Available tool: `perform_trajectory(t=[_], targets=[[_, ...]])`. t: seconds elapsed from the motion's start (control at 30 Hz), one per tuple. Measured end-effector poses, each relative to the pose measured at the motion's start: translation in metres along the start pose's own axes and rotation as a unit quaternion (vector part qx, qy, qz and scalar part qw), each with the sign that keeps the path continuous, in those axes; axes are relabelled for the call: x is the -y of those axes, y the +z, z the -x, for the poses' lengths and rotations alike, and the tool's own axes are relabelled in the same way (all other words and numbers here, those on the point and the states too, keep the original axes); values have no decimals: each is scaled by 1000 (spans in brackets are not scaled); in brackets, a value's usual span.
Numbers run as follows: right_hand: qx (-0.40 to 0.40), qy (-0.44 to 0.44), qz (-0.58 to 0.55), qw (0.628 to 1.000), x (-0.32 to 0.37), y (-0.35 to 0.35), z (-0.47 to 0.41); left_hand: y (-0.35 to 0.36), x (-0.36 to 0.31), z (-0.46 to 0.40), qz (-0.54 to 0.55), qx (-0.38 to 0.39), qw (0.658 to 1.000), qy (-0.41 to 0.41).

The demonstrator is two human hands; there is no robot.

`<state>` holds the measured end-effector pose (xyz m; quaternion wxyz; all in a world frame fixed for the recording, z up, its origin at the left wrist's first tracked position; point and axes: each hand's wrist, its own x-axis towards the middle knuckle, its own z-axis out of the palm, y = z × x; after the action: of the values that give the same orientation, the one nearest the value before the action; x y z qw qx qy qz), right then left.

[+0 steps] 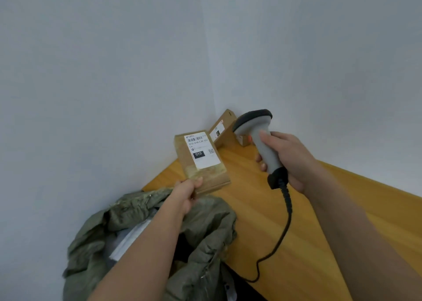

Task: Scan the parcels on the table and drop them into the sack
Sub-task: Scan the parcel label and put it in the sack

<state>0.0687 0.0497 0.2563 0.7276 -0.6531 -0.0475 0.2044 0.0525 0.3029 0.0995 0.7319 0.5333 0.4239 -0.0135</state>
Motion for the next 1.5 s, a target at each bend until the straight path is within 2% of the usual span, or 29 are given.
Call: perform_trajectory(t=[0.2, 0.6, 0.73, 0.87, 0.97, 1.1, 1.27, 1.37, 1.5], targets=[[48, -41, 5, 998, 33, 14, 29, -15, -8, 2, 22, -1, 1000, 0], [52, -83, -3, 995, 63, 10, 55, -11, -14, 3, 0, -3, 1000, 1], [45, -93, 5, 995, 65, 8, 55, -7, -18, 6, -26, 14, 1000, -6], [37, -68, 21, 997, 59, 7, 49, -33, -28, 9, -118, 45, 992, -21], [27, -33, 46, 998, 46, 12, 42, -80, -28, 6, -234, 41, 971, -36], [9, 13, 44, 999, 24, 31, 32, -153, -11, -3, -385, 18, 918, -89], [17, 37, 53, 998, 4, 61, 26, -177, -7, 34, -478, -9, 867, -142], [38, 48, 67, 996, -3, 78, 25, -176, 1, 44, -467, -57, 875, -112], [50, 59, 84, 993, -14, 95, 26, -180, 25, 39, -391, -81, 912, -97]])
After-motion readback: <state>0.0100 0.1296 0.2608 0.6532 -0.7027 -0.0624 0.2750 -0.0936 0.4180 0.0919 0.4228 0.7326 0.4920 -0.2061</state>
